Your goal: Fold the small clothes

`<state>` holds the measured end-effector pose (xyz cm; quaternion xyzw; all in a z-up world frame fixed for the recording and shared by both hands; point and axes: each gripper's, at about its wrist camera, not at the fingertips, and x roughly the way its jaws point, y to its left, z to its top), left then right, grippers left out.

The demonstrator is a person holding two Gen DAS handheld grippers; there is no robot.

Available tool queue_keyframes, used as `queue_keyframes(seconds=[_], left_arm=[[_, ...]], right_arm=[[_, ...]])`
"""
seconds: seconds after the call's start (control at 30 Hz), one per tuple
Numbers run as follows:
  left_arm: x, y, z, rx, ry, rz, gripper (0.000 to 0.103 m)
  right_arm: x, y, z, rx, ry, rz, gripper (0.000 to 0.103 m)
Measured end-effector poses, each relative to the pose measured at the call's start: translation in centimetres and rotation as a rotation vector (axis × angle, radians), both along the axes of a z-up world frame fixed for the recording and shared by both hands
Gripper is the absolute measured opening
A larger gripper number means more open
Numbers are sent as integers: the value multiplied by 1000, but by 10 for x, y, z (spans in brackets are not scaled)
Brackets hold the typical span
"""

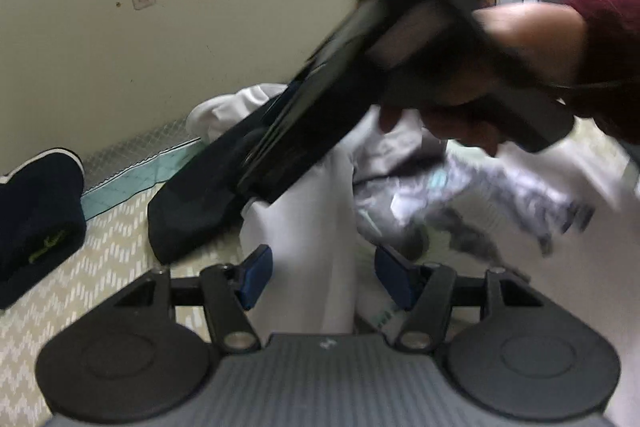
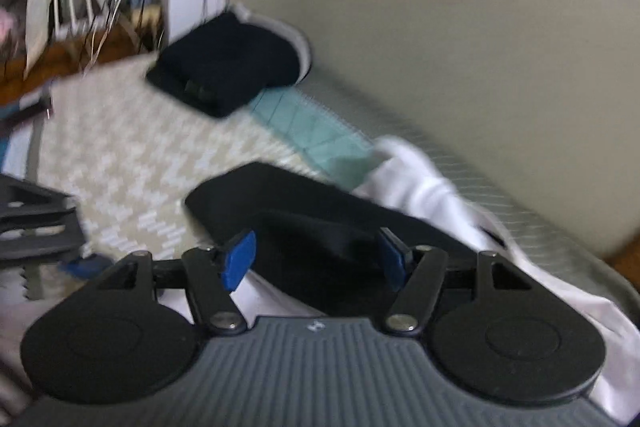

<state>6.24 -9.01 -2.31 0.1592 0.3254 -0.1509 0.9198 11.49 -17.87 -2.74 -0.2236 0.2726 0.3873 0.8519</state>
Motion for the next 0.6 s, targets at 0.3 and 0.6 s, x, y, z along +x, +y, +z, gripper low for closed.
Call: queue_keyframes(seconds=[0.3,0.6], left_arm=[[37,-9,13,12,-32,41,59],[94,-57,-7,190,-70,17,13]], right_arm=[[7,-101,85,384,-116,-290,4],[5,-222,134,825,-21,-546,4]])
